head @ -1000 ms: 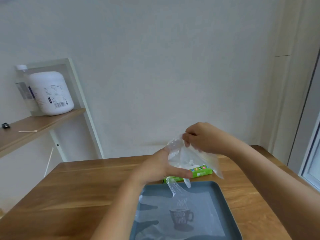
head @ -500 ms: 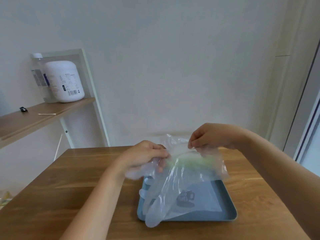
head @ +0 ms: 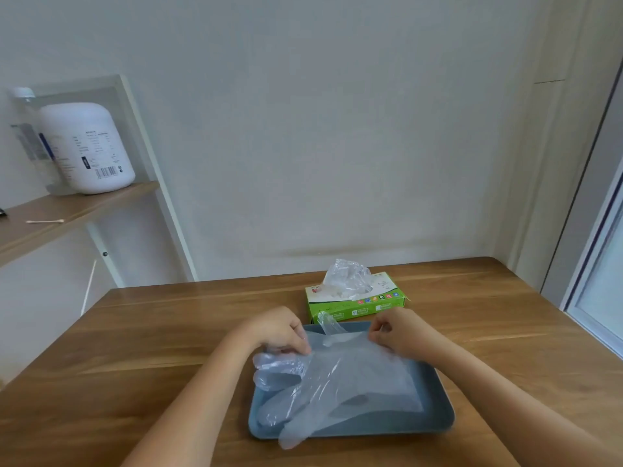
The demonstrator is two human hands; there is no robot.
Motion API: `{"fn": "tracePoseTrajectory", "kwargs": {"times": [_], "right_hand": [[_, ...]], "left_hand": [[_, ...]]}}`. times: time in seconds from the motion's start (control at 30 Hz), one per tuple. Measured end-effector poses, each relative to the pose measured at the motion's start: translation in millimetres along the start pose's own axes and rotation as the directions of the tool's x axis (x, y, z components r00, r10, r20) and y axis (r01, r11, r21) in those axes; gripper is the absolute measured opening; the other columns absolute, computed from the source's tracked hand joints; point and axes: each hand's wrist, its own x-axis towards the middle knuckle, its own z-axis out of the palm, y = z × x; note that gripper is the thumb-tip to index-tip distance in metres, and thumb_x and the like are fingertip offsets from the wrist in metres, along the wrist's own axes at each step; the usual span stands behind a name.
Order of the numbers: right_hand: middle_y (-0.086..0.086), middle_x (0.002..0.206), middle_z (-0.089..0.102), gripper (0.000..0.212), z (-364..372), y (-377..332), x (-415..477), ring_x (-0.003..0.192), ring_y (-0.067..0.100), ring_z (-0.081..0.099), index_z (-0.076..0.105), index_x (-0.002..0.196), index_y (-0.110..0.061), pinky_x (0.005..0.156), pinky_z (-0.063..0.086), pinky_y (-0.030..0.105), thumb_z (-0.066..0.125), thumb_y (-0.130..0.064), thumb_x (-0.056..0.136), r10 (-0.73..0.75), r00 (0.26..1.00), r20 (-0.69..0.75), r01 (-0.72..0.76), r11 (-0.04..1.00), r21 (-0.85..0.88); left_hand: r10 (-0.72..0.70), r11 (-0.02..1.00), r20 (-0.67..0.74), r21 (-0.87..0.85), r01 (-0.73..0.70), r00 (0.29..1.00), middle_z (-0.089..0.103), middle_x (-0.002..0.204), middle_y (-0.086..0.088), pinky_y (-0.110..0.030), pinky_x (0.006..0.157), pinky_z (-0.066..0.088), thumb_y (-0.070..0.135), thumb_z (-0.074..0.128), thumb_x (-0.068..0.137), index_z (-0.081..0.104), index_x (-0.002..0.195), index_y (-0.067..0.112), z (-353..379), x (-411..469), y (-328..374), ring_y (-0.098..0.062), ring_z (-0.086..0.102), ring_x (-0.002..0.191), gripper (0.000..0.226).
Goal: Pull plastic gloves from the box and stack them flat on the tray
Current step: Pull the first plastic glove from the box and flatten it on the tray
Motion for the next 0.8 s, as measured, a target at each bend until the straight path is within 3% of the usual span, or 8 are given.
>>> {"fn": "tracePoseTrajectory", "kwargs": {"times": [0.1, 0.17, 0.23, 0.3, 0.4, 0.47, 0.6, 0.8], "right_hand": [[-0.005, 0.070, 0.063, 0.011, 7.1, 9.7, 6.9, 0.059, 0.005, 0.055, 0.066, 0.079, -0.020, 0.050, 0.037, 0.008, 0.060, -0.015, 0.086, -0.009, 0.999, 0.044, 0.010, 0.999, -0.042], [-0.006, 0.065, 0.063, 0.013, 7.9, 12.6, 9.4, 0.050, 0.003, 0.054, 0.064, 0.078, -0.019, 0.048, 0.038, 0.007, 0.058, -0.013, 0.088, -0.011, 0.998, 0.066, 0.013, 0.999, -0.035], [-0.006, 0.058, 0.062, 0.017, 8.5, 14.8, 11.7, 0.042, 0.001, 0.054, 0.061, 0.074, -0.020, 0.047, 0.042, 0.010, 0.058, -0.012, 0.088, -0.009, 0.998, 0.070, 0.009, 1.000, -0.003], [-0.006, 0.055, 0.062, 0.015, 10.0, 15.5, 13.4, 0.039, -0.001, 0.053, 0.061, 0.075, -0.018, 0.048, 0.044, 0.012, 0.058, -0.013, 0.089, -0.002, 0.998, 0.062, 0.001, 1.000, 0.010], [-0.008, 0.054, 0.060, 0.013, 12.7, 15.5, 15.4, 0.039, -0.004, 0.051, 0.060, 0.077, -0.020, 0.050, 0.042, 0.012, 0.059, -0.020, 0.090, 0.000, 0.999, 0.049, 0.001, 1.000, -0.023], [-0.009, 0.055, 0.058, 0.017, 13.5, 14.9, 15.2, 0.042, -0.004, 0.050, 0.056, 0.073, -0.024, 0.049, 0.037, 0.012, 0.061, -0.024, 0.090, -0.020, 0.999, 0.037, 0.022, 0.998, -0.058], [-0.013, 0.065, 0.053, 0.017, 16.8, 15.6, 13.5, 0.059, 0.001, 0.047, 0.054, 0.073, -0.027, 0.052, 0.031, 0.016, 0.064, -0.031, 0.087, -0.050, 0.999, -0.003, 0.049, 0.995, -0.086], [-0.008, 0.078, 0.057, 0.009, 17.0, 10.1, 9.6, 0.076, 0.013, 0.053, 0.054, 0.085, -0.025, 0.069, 0.039, 0.026, 0.060, -0.031, 0.089, -0.074, 0.997, -0.003, 0.072, 0.983, -0.167]], "left_hand": [[-0.154, 0.974, 0.024, 0.170, 0.148, 0.988, 0.067, 0.079, -0.002, -0.019, 0.058, 0.051, 0.021, 0.075, 0.082, 0.068, 0.089, 0.009, -0.5, 3.5, 1.3, -0.010, 0.059, 0.062, 0.015], [-0.159, 0.914, -0.152, 0.351, 0.203, 0.976, 0.057, 0.072, 0.001, -0.021, 0.053, 0.042, 0.021, 0.070, 0.085, 0.059, 0.082, 0.011, -0.9, -4.9, 8.3, -0.012, 0.051, 0.060, 0.015], [0.031, 0.884, -0.403, 0.437, 0.163, 0.915, 0.053, 0.077, 0.001, -0.026, 0.056, 0.042, 0.021, 0.062, 0.090, 0.056, 0.081, 0.013, 3.4, -16.1, 19.0, -0.015, 0.051, 0.066, 0.014], [0.255, 0.904, -0.521, 0.427, -0.010, 0.815, 0.060, 0.090, 0.003, -0.034, 0.071, 0.049, 0.023, 0.059, 0.091, 0.060, 0.088, 0.015, 15.3, -30.4, 33.9, -0.017, 0.059, 0.083, 0.009], [0.440, 0.886, -0.358, 0.322, -0.333, 0.823, 0.067, 0.087, 0.005, -0.029, 0.074, 0.050, 0.026, 0.062, 0.089, 0.065, 0.086, 0.019, 42.2, -43.3, 51.5, -0.010, 0.062, 0.082, 0.008], [0.506, 0.844, -0.200, 0.316, -0.434, 0.839, 0.068, 0.096, 0.003, -0.029, 0.080, 0.050, 0.025, 0.060, 0.093, 0.068, 0.096, 0.017, 63.6, -39.3, 53.5, -0.011, 0.062, 0.087, 0.012], [0.557, 0.797, -0.199, 0.403, -0.451, 0.806, 0.062, 0.123, -0.003, -0.033, 0.094, 0.044, 0.023, 0.049, 0.099, 0.064, 0.122, 0.014, 88.8, -20.0, 44.8, -0.020, 0.056, 0.112, 0.028], [0.564, 0.786, -0.188, 0.421, -0.452, 0.804, 0.064, 0.120, -0.009, -0.036, 0.095, 0.042, 0.018, 0.049, 0.097, 0.064, 0.113, 0.006, 107.4, 0.5, 29.5, -0.025, 0.057, 0.113, 0.025]]}}
